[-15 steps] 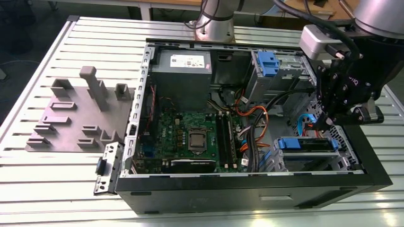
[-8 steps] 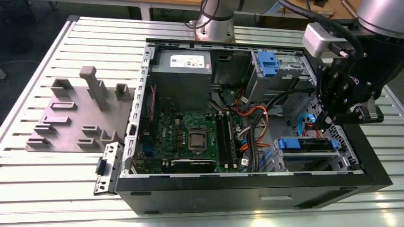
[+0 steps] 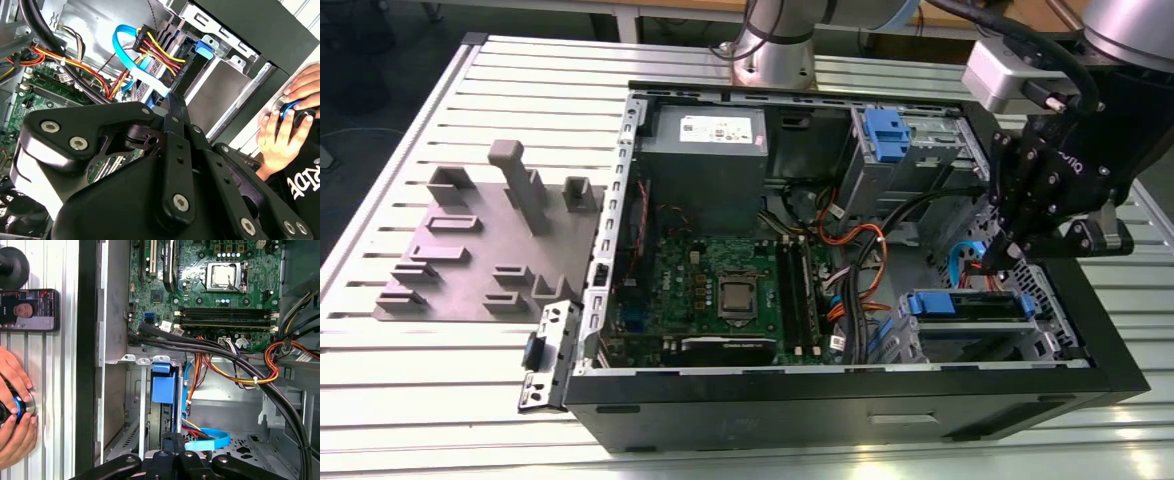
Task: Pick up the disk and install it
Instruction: 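Insert the second disk wire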
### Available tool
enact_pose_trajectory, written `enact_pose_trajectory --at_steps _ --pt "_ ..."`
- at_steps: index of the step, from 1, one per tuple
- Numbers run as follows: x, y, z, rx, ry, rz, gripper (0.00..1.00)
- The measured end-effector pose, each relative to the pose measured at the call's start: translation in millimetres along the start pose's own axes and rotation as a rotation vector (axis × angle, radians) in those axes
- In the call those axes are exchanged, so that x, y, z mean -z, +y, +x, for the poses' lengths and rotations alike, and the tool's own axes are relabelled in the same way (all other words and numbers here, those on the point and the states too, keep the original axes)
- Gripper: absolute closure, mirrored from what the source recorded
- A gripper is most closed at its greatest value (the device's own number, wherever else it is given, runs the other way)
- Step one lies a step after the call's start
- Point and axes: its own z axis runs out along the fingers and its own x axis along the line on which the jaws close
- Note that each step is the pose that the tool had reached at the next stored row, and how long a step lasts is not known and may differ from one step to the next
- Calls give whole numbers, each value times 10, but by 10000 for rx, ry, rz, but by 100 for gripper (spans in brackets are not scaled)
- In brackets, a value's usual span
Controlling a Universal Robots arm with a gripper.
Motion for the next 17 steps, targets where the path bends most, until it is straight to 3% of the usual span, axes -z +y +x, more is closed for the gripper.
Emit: enact_pose_trajectory --at_steps 10,11,13,14,17 --pt "-15 -18 -7 25 -24 -221 89" --pt "-19 -20 -8 25 -41 -229 83" --pt "-24 -22 -9 24 -74 -239 83" --pt "-26 -22 -9 25 -91 -241 76" --pt "-35 -26 -10 24 -190 -247 76"
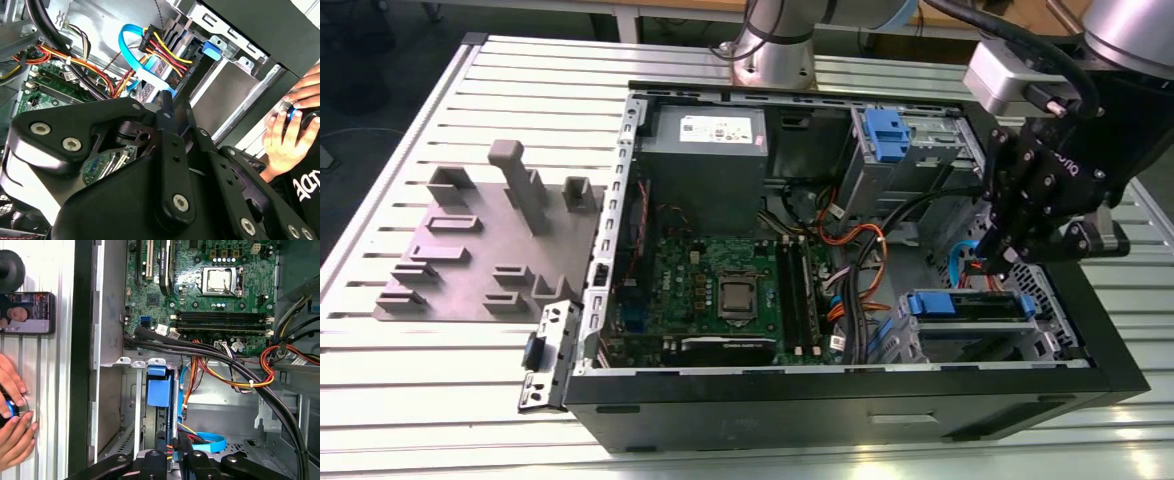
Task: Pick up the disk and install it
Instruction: 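Insert the second disk wire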
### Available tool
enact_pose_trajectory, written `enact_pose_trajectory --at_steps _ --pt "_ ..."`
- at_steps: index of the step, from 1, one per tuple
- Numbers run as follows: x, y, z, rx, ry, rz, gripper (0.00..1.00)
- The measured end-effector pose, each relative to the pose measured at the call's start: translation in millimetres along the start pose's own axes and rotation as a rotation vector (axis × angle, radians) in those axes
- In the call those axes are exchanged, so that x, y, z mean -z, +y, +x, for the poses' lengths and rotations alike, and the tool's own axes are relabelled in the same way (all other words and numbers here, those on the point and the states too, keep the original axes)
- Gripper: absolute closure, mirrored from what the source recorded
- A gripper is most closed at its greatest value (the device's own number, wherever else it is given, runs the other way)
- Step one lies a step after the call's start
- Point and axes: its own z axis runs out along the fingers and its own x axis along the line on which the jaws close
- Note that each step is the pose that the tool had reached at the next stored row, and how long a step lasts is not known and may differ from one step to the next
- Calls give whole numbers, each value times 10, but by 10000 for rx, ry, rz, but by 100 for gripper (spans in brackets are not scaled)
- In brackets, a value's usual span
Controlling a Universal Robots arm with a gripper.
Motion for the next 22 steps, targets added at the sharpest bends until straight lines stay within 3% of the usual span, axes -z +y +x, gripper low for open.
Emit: enact_pose_trajectory --at_steps 3,5,22 --pt "-13 -2 -1 -2 -105 -6 76" --pt "-27 -2 -3 -1 -135 -6 76" --pt "-73 -2 -8 -2 -157 -6 76"
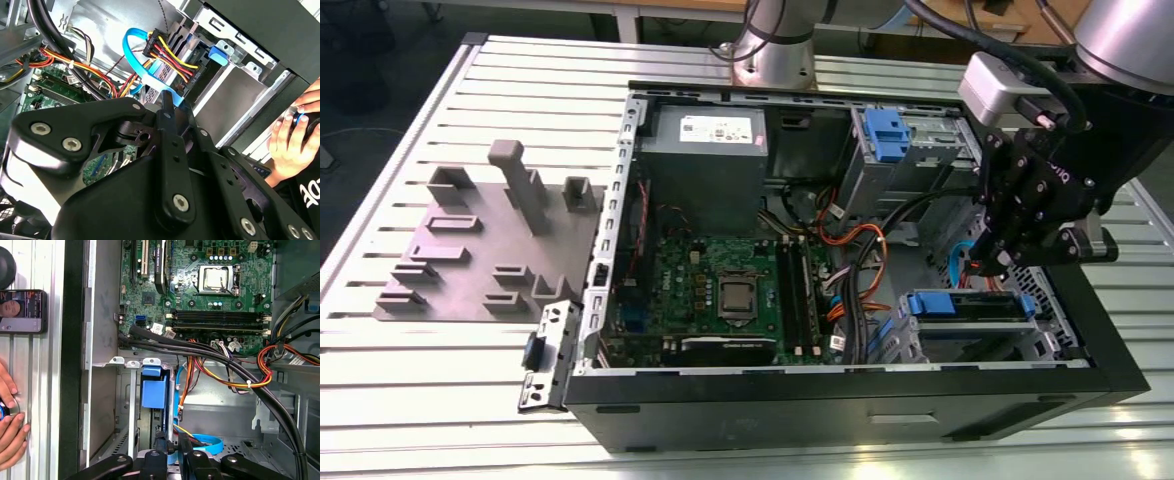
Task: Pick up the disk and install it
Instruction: 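Insert the second disk wire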
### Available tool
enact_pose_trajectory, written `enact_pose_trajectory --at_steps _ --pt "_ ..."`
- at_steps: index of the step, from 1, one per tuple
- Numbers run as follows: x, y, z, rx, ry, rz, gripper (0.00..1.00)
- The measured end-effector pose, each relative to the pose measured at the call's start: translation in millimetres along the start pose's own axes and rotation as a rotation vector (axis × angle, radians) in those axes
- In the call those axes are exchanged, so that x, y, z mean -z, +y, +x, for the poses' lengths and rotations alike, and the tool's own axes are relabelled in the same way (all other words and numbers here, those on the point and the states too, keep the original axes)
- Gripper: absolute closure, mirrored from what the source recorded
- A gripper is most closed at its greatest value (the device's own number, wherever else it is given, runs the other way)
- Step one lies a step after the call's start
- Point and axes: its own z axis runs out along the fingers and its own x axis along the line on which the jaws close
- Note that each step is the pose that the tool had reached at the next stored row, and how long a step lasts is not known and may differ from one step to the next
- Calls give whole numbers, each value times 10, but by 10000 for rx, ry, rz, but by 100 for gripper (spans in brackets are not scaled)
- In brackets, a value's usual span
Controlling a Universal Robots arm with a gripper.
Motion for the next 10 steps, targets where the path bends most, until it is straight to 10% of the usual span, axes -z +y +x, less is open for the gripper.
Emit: enact_pose_trajectory --at_steps 10 --pt "0 0 0 0 -2 0 84"
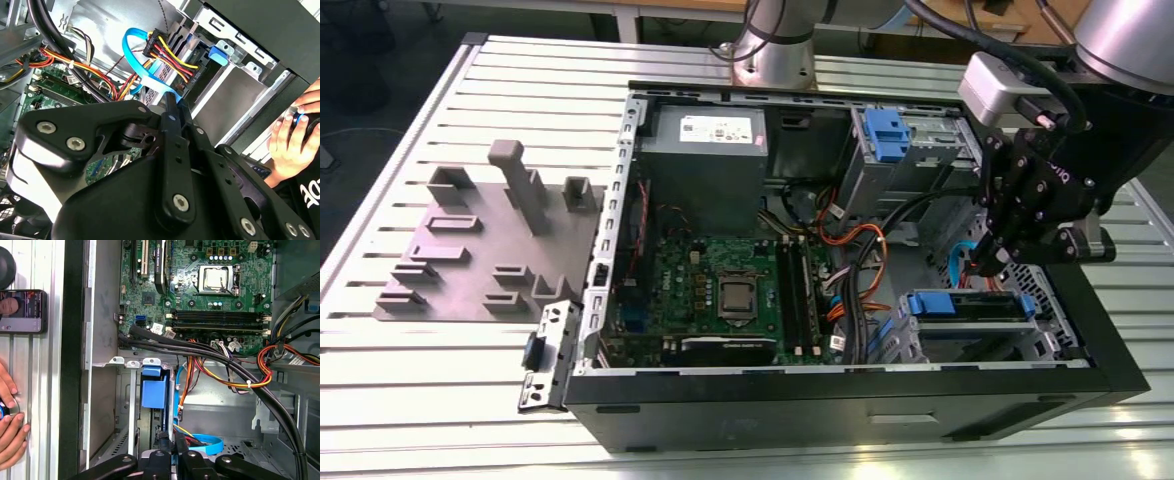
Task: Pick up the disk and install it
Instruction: 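Insert the second disk wire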
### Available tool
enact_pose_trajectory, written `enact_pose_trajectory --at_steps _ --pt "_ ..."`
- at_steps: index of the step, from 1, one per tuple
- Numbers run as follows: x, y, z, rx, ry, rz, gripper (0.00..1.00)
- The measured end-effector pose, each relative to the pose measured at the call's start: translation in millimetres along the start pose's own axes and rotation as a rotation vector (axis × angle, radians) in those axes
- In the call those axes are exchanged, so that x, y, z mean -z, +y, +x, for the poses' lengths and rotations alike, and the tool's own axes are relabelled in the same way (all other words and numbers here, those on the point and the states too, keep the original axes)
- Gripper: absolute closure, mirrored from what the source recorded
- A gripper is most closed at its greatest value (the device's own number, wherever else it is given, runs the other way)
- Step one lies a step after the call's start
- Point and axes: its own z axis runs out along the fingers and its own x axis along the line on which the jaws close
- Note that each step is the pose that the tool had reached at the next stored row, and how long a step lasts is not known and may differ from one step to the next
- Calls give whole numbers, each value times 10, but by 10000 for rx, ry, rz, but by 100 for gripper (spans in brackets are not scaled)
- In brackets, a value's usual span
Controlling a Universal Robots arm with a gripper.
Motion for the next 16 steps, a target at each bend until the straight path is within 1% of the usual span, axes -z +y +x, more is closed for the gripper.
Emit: enact_pose_trajectory --at_steps 6,7,8,11,12,13,14,15,16 --pt "-3 1 5 0 -7 1 84" --pt "-6 4 17 0 -31 7 84" --pt "-12 8 29 -1 -68 18 84" --pt "-30 26 55 -3 -216 62 84" --pt "-34 34 61 -4 -275 79 84" --pt "-38 41 66 -6 -354 93 84" --pt "-41 47 71 -8 -468 102 84" --pt "-44 51 80 -11 -596 112 84" --pt "-48 53 88 -12 -706 120 84"
